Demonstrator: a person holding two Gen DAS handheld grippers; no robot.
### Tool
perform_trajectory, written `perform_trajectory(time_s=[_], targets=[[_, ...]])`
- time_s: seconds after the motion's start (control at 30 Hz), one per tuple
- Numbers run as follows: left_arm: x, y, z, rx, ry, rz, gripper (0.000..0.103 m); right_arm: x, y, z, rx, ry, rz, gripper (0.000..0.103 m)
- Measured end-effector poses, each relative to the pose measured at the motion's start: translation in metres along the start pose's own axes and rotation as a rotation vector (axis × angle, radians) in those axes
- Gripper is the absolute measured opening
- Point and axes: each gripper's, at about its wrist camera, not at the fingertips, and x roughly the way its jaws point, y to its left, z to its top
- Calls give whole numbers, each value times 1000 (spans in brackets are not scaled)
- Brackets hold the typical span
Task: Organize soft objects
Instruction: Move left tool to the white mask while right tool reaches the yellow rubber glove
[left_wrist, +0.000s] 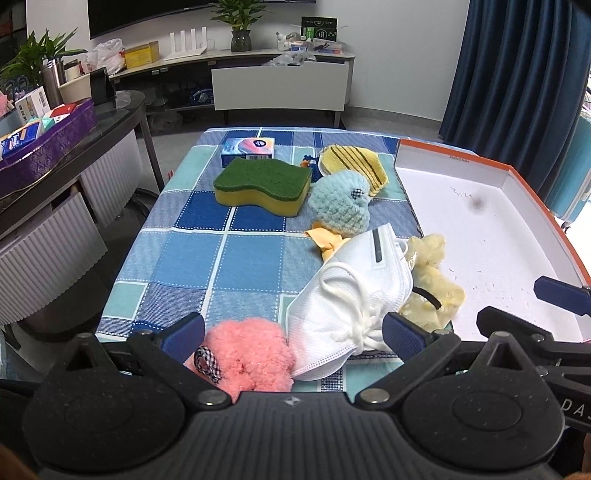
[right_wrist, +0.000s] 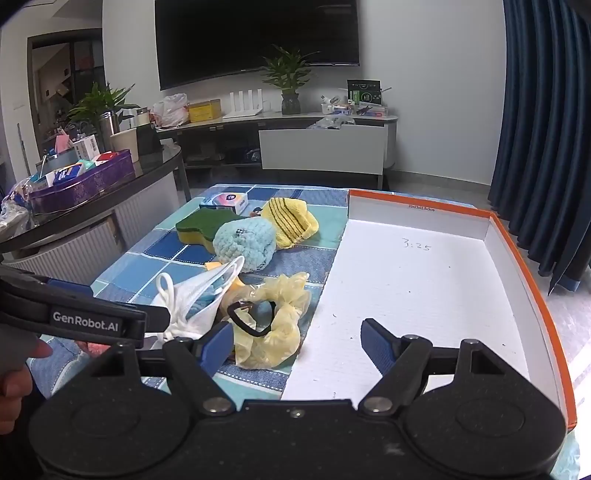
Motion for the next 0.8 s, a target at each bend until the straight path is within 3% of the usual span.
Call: perform_trajectory(time_s=[0.8], targets=[[-1, -3, -3, 10, 1, -39, 103, -2, -3, 1, 11, -2, 6, 89]])
